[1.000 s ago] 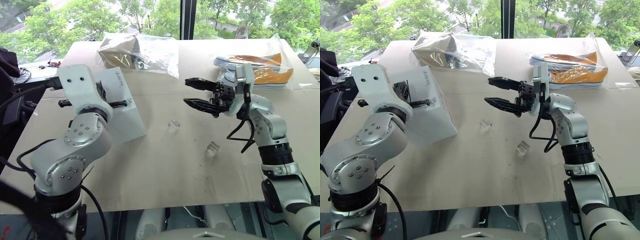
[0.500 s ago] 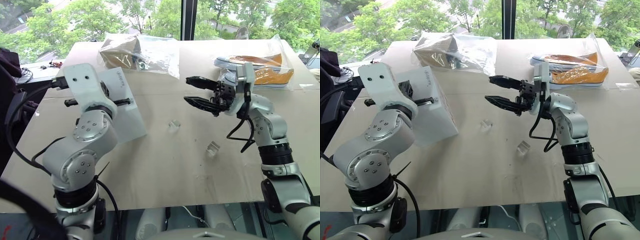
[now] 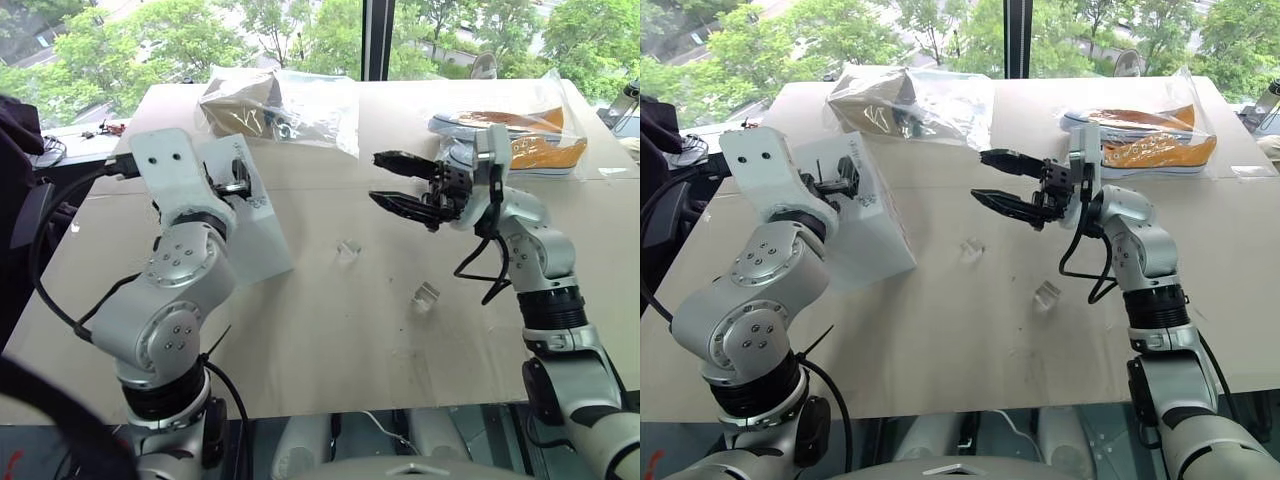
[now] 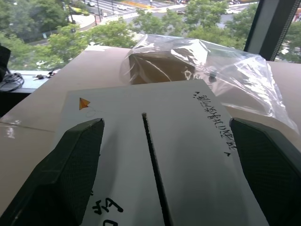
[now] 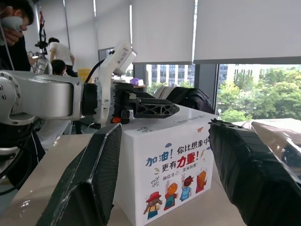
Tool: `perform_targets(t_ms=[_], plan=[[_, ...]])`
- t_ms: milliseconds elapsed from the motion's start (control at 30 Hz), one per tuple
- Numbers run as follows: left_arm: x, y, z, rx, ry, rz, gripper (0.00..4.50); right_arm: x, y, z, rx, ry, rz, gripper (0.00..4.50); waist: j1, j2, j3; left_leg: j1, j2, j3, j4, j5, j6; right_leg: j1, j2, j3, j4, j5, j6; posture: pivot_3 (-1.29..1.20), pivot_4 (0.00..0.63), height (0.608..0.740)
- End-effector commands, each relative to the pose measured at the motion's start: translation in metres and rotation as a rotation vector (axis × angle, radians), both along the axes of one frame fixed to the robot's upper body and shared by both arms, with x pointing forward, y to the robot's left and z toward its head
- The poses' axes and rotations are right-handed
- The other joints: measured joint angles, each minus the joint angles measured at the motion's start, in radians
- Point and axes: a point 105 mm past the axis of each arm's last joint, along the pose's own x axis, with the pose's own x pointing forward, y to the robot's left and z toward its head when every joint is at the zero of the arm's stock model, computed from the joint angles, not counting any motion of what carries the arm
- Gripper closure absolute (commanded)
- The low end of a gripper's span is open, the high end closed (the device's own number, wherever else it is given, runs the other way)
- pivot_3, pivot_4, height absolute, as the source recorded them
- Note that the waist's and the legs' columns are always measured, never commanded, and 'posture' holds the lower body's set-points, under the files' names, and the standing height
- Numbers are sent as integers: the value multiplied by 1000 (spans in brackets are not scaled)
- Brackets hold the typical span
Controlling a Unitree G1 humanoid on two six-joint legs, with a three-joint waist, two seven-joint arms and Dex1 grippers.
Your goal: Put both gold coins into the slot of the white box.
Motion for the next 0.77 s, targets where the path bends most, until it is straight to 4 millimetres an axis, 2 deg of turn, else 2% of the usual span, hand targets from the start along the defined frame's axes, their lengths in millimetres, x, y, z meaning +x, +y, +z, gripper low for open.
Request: perform_targets(t_ms=[33,100,167,267,400,500,600,667,767], plan=[[-30,-36,46,-11,-294,-338,82,-9,-19,5,29,9,-32,1311,1,0,0,-1,0,0,0,0,0,0,-1,0,-1,0,0,0,150,740],[-42,-52,37,6,-286,-495,82,-14,-26,-4,1,41,-43,1311,0,0,0,-1,0,1,-1,0,0,0,-4,1,-5,0,0,0,150,740],[-54,-62,19,39,-227,-623,82,-22,-33,-17,-36,79,-51,1311,-2,0,0,-2,0,1,-2,0,0,0,-5,1,-6,0,0,0,150,740],[-70,-64,-8,11,-133,-735,82,-33,-47,-39,-95,143,-88,1311,-6,0,0,-2,0,0,-4,0,0,-2,-5,2,-6,0,0,0,150,740],[-82,-63,-64,-45,74,-762,82,-44,-71,-75,-160,213,-188,1311,-1,2,-1,0,1,0,-4,-3,4,-1,-5,2,-5,0,0,0,150,740],[-88,-59,-101,16,190,-760,82,-49,-87,-97,-211,243,-259,1311,-1,2,-1,2,1,1,-3,-3,5,1,-4,3,-5,-3,-4,0,150,740],[-94,-48,-144,123,317,-742,82,-52,-113,-125,-278,252,-380,1311,-1,2,-1,3,1,1,0,-3,6,2,-2,3,-4,-3,-5,0,150,740],[-100,-44,-158,151,344,-758,82,-55,-124,-136,-291,235,-417,1311,-2,2,-1,4,1,3,0,-3,6,3,-1,3,-4,-2,-5,0,150,740],[-104,-43,-167,159,347,-787,82,-59,-130,-144,-309,192,-426,1311,-2,2,-1,4,2,4,0,-3,6,2,-1,2,-4,-2,-5,0,150,740]])
